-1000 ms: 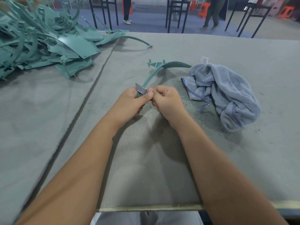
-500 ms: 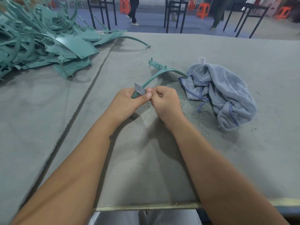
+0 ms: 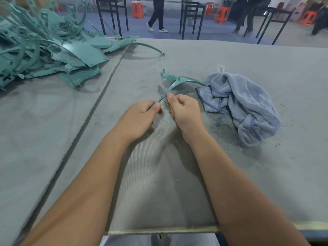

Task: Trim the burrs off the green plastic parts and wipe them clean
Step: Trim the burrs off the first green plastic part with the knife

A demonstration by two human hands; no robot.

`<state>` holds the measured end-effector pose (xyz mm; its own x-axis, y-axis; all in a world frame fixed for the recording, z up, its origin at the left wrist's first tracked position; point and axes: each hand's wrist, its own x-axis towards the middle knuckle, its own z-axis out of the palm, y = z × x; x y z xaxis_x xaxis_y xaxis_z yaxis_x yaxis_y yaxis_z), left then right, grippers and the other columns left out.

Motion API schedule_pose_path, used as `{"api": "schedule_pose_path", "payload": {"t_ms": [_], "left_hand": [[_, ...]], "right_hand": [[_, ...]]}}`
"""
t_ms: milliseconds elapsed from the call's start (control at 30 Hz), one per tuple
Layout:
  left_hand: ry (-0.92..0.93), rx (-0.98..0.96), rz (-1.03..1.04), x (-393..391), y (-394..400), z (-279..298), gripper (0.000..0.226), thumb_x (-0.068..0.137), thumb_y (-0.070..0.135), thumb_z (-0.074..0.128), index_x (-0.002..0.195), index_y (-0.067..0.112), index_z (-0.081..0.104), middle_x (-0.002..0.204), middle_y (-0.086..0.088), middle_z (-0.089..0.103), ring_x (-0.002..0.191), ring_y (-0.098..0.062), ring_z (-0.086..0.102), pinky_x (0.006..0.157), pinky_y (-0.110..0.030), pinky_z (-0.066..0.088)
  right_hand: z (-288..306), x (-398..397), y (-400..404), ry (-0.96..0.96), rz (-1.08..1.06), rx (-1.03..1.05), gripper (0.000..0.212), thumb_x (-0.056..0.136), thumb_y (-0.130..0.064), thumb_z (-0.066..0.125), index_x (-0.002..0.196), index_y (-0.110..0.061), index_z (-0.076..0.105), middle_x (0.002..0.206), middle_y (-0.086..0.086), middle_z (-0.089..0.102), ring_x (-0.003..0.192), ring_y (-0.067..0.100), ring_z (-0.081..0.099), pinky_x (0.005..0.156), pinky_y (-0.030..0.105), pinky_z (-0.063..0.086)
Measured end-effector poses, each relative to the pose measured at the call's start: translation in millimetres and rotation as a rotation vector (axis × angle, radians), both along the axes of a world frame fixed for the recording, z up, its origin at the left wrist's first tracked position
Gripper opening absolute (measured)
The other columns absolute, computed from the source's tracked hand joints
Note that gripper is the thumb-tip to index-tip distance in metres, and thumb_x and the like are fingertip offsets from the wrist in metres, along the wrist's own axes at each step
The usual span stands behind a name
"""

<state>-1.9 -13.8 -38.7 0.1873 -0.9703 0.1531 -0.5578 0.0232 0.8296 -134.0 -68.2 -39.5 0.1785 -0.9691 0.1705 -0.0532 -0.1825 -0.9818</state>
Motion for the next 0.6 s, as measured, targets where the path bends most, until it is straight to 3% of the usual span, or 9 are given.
{"api": "schedule_pose_path", "payload": {"t_ms": [67, 233, 333, 433, 600], "left_hand": [[0.041, -0.031, -0.019, 1.6, 1.7, 0.1, 0.022, 0.099, 0.045, 0.040, 0.088, 0.045, 0.059, 0.050, 0.007, 0.052, 0.048, -0.006, 0.049, 0.057, -0.029, 0.041], [0.047, -0.046, 0.005, -0.3, -1.3, 4.6, 0.021, 0.098, 0.023, 0.049, 0.084, 0.024, 0.065, 0.066, 0.009, 0.062, 0.060, -0.005, 0.056, 0.065, -0.028, 0.047], [0.186, 0.016, 0.007, -2.4, -2.2, 6.5, 0.020, 0.093, 0.019, 0.052, 0.074, 0.017, 0.059, 0.056, 0.008, 0.057, 0.047, -0.007, 0.048, 0.050, -0.024, 0.039], [0.329, 0.098, -0.083, -1.8, -2.0, 6.8, 0.020, 0.087, 0.030, 0.055, 0.077, 0.013, 0.055, 0.049, 0.009, 0.043, 0.043, -0.008, 0.033, 0.042, -0.021, 0.026], [0.349, 0.053, -0.078, -4.3, -3.5, 2.5, 0.033, 0.096, 0.037, 0.058, 0.066, 0.024, 0.055, 0.046, 0.013, 0.034, 0.041, -0.005, 0.026, 0.039, -0.019, 0.022]], "right_hand": [[0.7, -0.7, 0.6, -0.016, 0.052, 0.012, 0.032, 0.097, -0.022, 0.057, 0.070, -0.005, 0.057, 0.052, 0.004, 0.041, 0.046, 0.010, 0.032, 0.046, 0.023, 0.029], [1.2, -1.0, 2.7, 0.056, 0.158, -0.005, 0.028, 0.098, -0.017, 0.055, 0.077, 0.001, 0.061, 0.050, 0.003, 0.043, 0.042, 0.005, 0.033, 0.045, 0.016, 0.029], [1.9, -1.9, 2.6, 0.067, 0.225, -0.003, 0.028, 0.098, -0.017, 0.054, 0.071, -0.010, 0.059, 0.051, 0.000, 0.046, 0.044, 0.006, 0.034, 0.044, 0.016, 0.029], [0.4, -2.9, 1.8, 0.086, 0.289, -0.003, 0.028, 0.098, -0.015, 0.055, 0.070, -0.012, 0.059, 0.051, 0.000, 0.047, 0.048, 0.011, 0.034, 0.047, 0.019, 0.029], [-2.9, -0.5, -1.7, 0.047, 0.218, 0.031, 0.030, 0.097, -0.013, 0.055, 0.075, 0.006, 0.059, 0.051, 0.000, 0.043, 0.050, 0.010, 0.034, 0.050, 0.024, 0.027]]}}
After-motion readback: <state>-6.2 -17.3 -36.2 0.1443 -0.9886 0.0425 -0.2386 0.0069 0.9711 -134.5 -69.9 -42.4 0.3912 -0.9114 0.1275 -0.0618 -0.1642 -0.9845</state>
